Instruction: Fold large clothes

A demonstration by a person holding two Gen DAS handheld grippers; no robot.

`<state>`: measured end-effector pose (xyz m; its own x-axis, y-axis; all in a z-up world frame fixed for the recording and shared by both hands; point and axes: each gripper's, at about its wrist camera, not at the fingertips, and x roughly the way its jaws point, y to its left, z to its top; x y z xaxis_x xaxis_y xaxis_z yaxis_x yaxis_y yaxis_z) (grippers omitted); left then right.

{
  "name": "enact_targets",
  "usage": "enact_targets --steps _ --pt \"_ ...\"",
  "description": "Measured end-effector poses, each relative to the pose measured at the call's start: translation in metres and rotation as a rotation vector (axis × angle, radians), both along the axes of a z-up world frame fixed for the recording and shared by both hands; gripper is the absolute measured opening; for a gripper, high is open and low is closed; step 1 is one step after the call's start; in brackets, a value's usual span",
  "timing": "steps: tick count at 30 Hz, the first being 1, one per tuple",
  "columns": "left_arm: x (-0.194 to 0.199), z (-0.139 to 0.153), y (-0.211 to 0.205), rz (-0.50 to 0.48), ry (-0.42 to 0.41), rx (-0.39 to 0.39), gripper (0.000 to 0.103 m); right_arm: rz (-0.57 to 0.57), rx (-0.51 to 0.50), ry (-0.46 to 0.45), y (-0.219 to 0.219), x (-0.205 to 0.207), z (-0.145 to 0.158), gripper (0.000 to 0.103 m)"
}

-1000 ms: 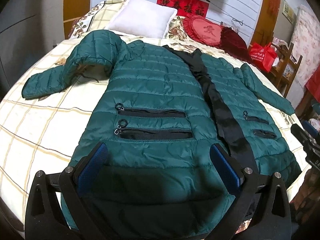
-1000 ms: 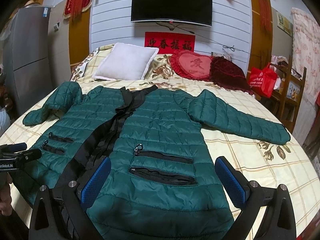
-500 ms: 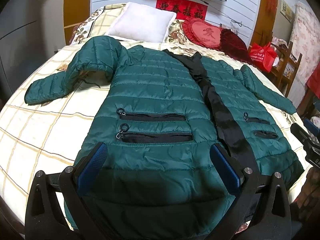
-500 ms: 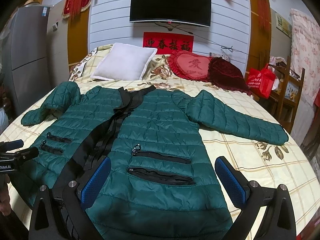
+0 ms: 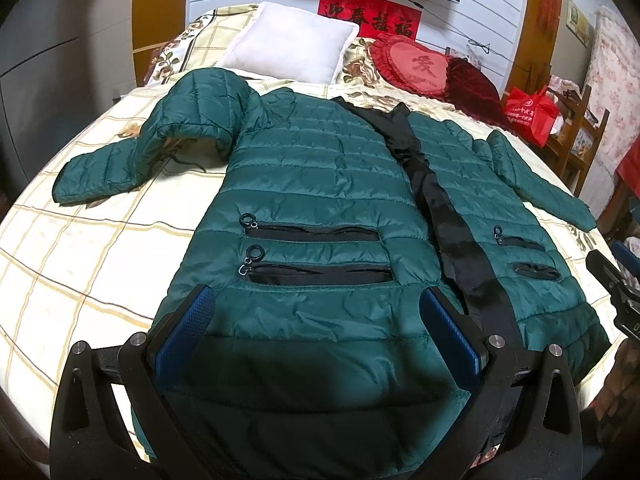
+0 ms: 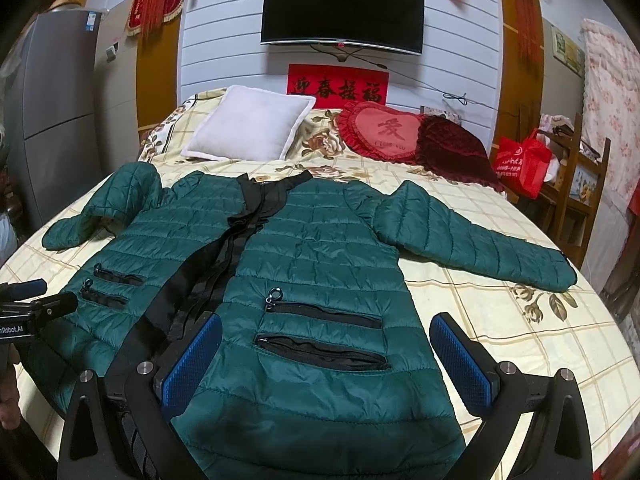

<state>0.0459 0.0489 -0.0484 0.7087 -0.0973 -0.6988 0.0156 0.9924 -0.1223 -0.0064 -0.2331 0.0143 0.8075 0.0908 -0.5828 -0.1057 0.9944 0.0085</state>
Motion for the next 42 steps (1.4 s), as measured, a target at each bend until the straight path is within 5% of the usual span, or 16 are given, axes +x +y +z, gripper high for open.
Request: enact_targets --steps 42 --pt "0.0000 0.0018 0.0065 0.017 -0.003 -0.004 0.103 -0.001 -0.001 0.001 0.0011 -0.0005 0.0006 0.103"
